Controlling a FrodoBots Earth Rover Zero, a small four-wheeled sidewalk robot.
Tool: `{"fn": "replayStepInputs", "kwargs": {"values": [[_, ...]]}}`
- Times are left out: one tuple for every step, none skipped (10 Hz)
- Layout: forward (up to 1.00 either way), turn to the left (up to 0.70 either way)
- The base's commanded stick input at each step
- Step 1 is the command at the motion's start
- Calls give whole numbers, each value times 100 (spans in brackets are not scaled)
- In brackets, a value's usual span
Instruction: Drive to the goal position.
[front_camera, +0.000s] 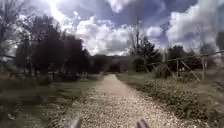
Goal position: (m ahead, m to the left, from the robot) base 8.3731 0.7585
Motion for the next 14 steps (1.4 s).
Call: {"fn": "replayStepInputs", "kwargs": {"values": [[100, 0], [100, 0], [100, 0], [100, 0], [100, 0], [100, 0], [100, 0], [100, 0], [100, 0], [100, 0], [100, 0], [100, 0], [100, 0], [100, 0]]}}
